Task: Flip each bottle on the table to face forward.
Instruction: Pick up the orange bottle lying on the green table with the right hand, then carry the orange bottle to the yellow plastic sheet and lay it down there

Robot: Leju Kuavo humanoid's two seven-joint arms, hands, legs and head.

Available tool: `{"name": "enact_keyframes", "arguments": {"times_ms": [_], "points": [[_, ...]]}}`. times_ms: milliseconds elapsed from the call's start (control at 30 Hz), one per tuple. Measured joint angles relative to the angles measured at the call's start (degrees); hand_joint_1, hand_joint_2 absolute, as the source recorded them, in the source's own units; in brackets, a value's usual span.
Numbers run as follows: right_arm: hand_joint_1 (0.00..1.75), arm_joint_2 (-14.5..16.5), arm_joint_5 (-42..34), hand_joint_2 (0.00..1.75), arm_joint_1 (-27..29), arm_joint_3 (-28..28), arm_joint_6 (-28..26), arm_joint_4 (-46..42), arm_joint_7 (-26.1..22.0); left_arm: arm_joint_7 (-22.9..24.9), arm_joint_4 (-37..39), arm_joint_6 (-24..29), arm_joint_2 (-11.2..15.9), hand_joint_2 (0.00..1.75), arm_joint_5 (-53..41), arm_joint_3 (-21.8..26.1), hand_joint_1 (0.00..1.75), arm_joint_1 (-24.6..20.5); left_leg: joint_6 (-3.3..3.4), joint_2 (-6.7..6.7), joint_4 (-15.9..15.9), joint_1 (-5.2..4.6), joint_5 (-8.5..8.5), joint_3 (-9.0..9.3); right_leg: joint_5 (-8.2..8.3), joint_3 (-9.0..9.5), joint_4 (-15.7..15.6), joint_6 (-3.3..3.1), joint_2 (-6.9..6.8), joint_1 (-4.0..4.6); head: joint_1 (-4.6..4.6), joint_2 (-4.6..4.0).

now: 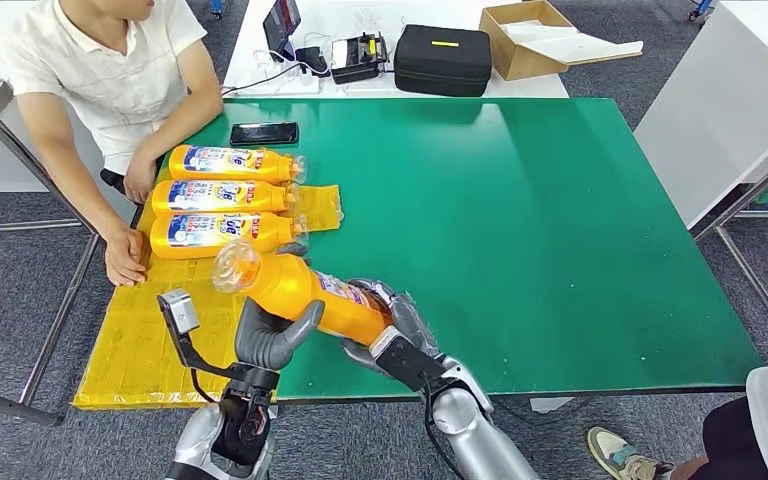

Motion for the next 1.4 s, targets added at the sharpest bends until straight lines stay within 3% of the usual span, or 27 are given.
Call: {"name": "enact_keyframes", "arguments": {"times_ms": [167,333,667,700,800,833,900,1000,1100,1233,1400], "points": [[1.73,-0.01,-0.11,1.75,0.00,0.01,0.00,0.48,-0.10,-0.19,0.55,0.01,0.00,1.75,0.03,-0.05,1.75,-0.12,0.00,0.00,0.00,0.00,0.00,0.00,0.00,-0.01,0.00,0.00,0.00,0.00,0.00,0.00],[1.45,-0.01,-0.61,1.75,0.00,0.01,-0.05,0.60,-0.44,-0.91,1.14,-0.02,0.00,1.75,-0.04,-0.19,1.75,-0.33,0.00,0.00,0.00,0.00,0.00,0.00,0.00,-0.01,0.00,0.00,0.00,0.00,0.01,0.00],[1.41,-0.01,-1.17,1.75,0.02,-0.02,-0.17,0.60,-0.52,-1.92,1.24,0.33,0.00,1.75,-2.03,-0.90,1.75,-0.58,0.00,0.00,0.00,0.00,0.00,0.00,0.00,-0.01,0.00,0.00,0.00,0.00,0.00,0.00],[1.16,-0.01,-1.17,1.75,0.02,-0.02,-0.17,0.60,-0.52,-1.92,1.24,0.33,0.00,1.75,-2.04,-0.90,1.75,-0.58,0.00,0.00,0.00,0.00,0.00,0.00,0.00,-0.01,0.00,0.00,0.00,0.00,0.00,0.00],[0.10,0.00,-1.17,1.75,0.03,-0.02,-0.21,0.60,-0.50,-2.06,1.24,0.58,0.00,1.75,-2.52,-0.94,1.75,-0.59,0.00,0.00,0.00,0.00,0.00,0.00,0.00,-0.01,0.00,0.00,0.00,0.00,0.00,0.00],[0.00,0.03,-1.13,1.75,0.04,-0.02,-0.31,0.60,-0.45,-2.23,1.24,1.01,0.00,1.75,-3.29,-1.02,1.75,-0.62,0.00,0.00,0.00,0.00,0.00,0.00,0.00,-0.01,0.00,0.00,0.00,0.00,0.00,0.00],[0.00,0.13,0.02,1.75,0.13,-0.01,-1.54,0.58,-0.19,-2.89,1.21,2.92,0.02,1.75,-6.74,-1.38,1.75,-0.69,0.00,0.00,0.00,0.00,0.00,0.00,0.00,-0.02,0.00,0.00,0.00,0.00,0.00,0.00],[0.00,0.08,5.47,1.75,0.97,-0.11,-7.54,-0.18,0.42,-4.20,0.22,7.77,0.14,1.75,-18.50,-2.01,1.75,-0.63,0.00,0.00,0.00,0.00,0.00,0.00,0.00,-0.02,0.00,0.00,0.00,0.00,-0.01,0.00],[0.00,-0.57,15.63,1.75,2.89,-0.98,-16.67,-2.32,2.51,-5.43,-3.18,10.72,0.35,1.75,-32.35,-2.03,1.75,0.06,0.00,-0.01,0.00,0.00,0.00,-0.03,0.00,-0.03,0.00,0.00,-0.01,-0.01,0.00,0.00],[0.00,-2.43,29.71,1.75,5.22,-3.06,-29.37,-5.02,3.63,-6.32,-9.15,12.18,0.69,1.75,-43.75,-1.55,1.75,1.34,0.01,-0.01,0.00,-0.01,-0.02,-0.05,-0.01,-0.04,0.00,0.00,-0.01,-0.01,0.02,0.00],[0.00,-3.56,31.72,1.75,6.43,-7.96,-33.24,-7.93,3.78,-5.27,-14.61,14.67,1.01,1.75,-55.25,0.14,1.75,1.43,0.01,0.00,0.00,-0.01,-0.01,-0.04,0.00,-0.04,-0.01,0.00,-0.01,0.00,0.02,0.00]]}}
